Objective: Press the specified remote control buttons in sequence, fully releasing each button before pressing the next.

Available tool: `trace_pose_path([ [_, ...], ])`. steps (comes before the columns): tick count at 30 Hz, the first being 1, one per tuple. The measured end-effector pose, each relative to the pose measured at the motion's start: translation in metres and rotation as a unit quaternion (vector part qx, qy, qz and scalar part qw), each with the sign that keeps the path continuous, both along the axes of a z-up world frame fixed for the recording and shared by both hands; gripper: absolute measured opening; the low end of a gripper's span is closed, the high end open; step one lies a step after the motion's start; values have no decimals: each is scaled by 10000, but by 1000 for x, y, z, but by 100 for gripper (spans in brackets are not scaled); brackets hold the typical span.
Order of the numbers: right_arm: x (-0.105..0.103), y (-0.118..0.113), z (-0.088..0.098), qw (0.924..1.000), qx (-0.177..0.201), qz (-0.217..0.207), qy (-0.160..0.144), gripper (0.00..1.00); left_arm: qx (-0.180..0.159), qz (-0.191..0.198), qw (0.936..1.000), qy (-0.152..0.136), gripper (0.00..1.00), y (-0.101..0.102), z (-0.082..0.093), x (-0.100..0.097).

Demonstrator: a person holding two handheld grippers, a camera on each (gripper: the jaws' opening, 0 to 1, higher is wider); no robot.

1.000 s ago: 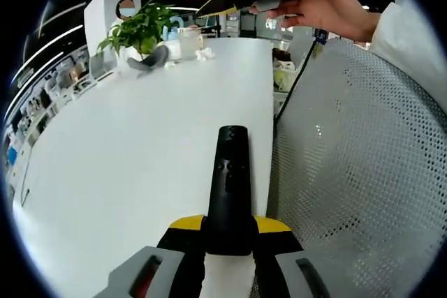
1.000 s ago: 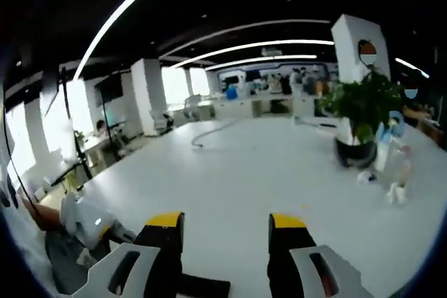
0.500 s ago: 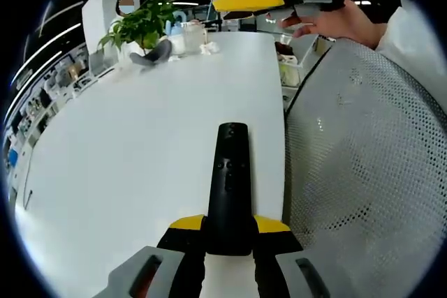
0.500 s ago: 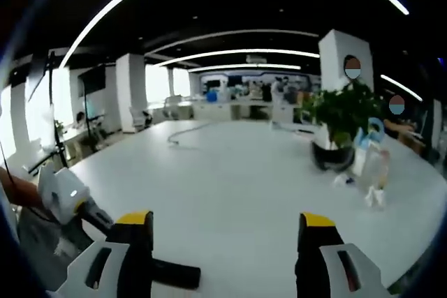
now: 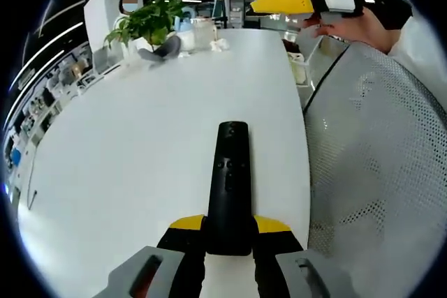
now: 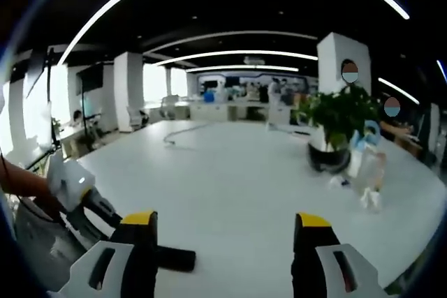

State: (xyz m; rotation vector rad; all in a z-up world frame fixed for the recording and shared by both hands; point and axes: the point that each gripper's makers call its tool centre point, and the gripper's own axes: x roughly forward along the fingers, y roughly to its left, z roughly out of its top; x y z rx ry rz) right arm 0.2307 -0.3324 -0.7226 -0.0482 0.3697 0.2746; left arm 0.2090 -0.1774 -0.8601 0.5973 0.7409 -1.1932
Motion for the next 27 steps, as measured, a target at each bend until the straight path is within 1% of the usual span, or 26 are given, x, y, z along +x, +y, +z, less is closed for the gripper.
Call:
trace_pose_path([
  [5,0,1,-2,10000,-40,32,55,77,-25,43,10000,8,24,1,0,11],
  [13,0,1,-4,9999,-65,33,80,77,36,-44,10000,6,24,2,0,19],
  [20,0,1,-4,9999,-81,38,77,75,155,-130,9998,-61,24,4,0,32],
  [23,0,1,-4,9999,-81,25,79,75,232,-190,9994,-167,24,5,0,39],
  [27,0,1,-5,9999,-105,38,93,74,288,-163,9993,-167,24,6,-1,49],
])
